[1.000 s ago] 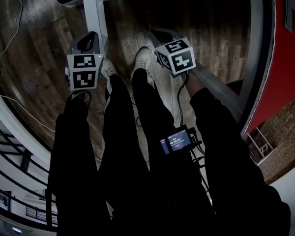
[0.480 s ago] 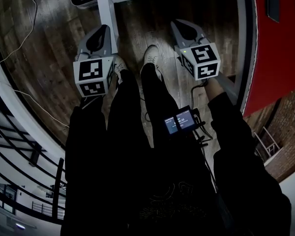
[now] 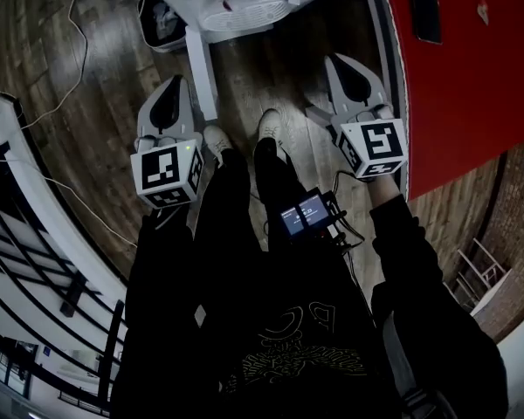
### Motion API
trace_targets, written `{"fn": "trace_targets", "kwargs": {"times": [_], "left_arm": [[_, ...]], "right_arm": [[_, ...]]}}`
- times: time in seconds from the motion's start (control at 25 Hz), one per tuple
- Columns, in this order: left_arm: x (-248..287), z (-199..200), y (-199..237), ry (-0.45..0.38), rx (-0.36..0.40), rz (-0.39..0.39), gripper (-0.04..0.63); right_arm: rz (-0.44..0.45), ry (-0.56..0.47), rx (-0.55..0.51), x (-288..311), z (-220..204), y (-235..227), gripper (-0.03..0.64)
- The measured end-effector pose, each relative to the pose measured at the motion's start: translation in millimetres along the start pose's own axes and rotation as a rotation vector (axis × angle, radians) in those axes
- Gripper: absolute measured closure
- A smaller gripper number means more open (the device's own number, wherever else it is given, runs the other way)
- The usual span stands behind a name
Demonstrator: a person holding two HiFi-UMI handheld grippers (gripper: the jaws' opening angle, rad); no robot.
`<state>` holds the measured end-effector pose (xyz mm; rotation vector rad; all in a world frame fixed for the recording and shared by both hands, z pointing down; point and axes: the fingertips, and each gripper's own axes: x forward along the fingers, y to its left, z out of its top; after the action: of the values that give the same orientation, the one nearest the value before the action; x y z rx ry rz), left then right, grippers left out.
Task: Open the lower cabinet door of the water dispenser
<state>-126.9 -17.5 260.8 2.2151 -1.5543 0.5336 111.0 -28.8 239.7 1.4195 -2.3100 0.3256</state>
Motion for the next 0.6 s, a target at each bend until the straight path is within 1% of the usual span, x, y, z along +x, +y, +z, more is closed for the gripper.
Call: {"fn": "trace_targets", "kwargs": {"times": [0.16,0.32,0.48,0.6], "left_arm": [[-18.8,33.0,2.0,-0.061,0.014,0.017,0.589],[-43.9,59.8,-4.6,-0.088,0.015,0.015,0.588],[-65.5,94.5,-8.7,-0.145,0.019,0.018,0.588],[-82.8,114.5,-13.4,-0.17,0.02,0.015,0.588]], "right_arm": [[-0.008,-0.062,0.012,-11.5,40.4,6.2,0.617],[-0.029,-0.104,-0.024,-34.1,73.8,12.3,0.617],[-0.046,-0.166,-0.034,-61.9,111.8,6.9,0.617],[-0.067,-0.196,-0.024,-84.2,137.0,3.3,0.617]]}}
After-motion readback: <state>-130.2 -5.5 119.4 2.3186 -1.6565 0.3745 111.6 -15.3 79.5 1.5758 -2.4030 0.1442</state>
